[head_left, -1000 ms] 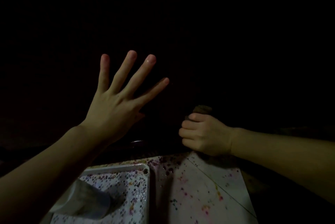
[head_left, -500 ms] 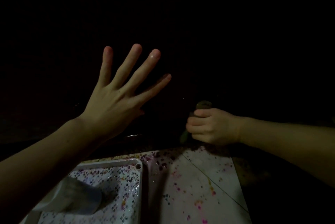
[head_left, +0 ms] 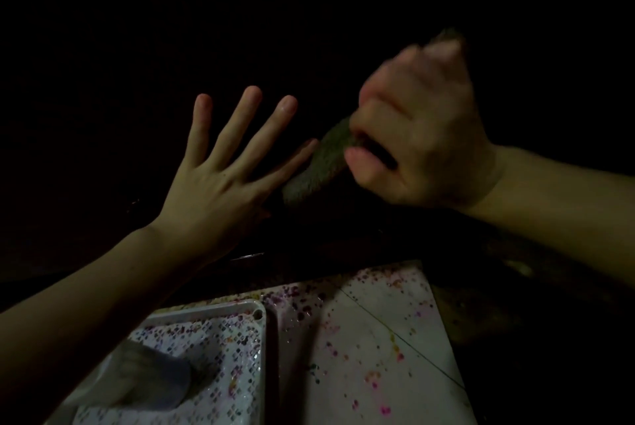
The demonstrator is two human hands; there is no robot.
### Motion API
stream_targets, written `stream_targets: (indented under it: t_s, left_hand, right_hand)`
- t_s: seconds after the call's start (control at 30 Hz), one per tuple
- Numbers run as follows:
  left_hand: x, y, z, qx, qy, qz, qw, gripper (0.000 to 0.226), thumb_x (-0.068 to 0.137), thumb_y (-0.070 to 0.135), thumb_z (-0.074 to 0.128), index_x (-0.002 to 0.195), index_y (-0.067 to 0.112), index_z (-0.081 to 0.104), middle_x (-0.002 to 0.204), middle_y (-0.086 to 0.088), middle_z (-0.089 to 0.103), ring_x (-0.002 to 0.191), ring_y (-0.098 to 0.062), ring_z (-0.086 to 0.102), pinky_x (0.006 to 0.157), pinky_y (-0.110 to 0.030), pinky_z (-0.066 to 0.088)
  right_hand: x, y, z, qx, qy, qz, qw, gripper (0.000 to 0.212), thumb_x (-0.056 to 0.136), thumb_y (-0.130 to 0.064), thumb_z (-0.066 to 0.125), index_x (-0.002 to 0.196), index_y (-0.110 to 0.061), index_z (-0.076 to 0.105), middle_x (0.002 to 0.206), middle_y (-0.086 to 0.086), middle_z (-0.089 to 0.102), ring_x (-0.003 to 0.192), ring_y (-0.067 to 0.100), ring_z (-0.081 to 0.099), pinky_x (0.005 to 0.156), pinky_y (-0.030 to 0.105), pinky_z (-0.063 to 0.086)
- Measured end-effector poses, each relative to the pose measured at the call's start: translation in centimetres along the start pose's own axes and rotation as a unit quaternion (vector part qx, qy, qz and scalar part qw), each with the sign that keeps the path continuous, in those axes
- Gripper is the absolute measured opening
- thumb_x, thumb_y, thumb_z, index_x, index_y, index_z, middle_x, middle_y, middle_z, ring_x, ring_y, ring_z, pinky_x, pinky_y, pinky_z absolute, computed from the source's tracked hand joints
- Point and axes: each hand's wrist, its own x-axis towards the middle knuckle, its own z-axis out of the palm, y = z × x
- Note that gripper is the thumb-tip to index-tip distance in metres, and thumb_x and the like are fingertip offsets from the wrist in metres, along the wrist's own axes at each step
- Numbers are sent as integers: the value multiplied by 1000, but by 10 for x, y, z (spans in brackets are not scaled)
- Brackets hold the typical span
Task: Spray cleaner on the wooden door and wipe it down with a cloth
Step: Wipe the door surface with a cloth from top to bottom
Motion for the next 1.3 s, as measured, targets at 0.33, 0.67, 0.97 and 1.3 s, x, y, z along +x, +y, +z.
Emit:
stream_targets:
  t_s: [0.33,0.67,0.97,1.3]
  left_hand:
    - [-1,1,1,-18,-3,-9,1000,98,76,50,73,153,29,17,159,-14,6,145,-32,-14,114,-60,-7]
    - [0,2,-1,-24,-28,-9,999,117,61,46,81,154,30,11,159,-8,-6,144,-30,-20,113,-57,-13]
    - [1,2,-2,-18,-32,-11,999,120,58,45,84,154,29,14,159,-11,0,144,-32,-18,113,-58,-12]
    - [-1,0,-1,-10,-4,-3,1000,105,71,49,78,153,28,17,159,-12,3,146,-33,-10,114,-57,-11]
  right_hand:
    - [-59,1,37,-39,-20,-114,993,12,88,-1,60,81,-11,62,81,9,67,80,27,65,81,37,43]
    - [-146,-29,62,61,-189,-216,956,21,93,-7,57,74,-16,58,80,1,61,80,19,62,87,30,46]
    - [-137,-57,50,145,-309,-215,915,10,84,-20,69,84,-20,59,86,-1,57,80,17,49,77,32,43]
    - [-50,-46,13,87,-221,36,971,37,83,-38,55,104,-11,41,87,14,53,74,28,45,61,38,35]
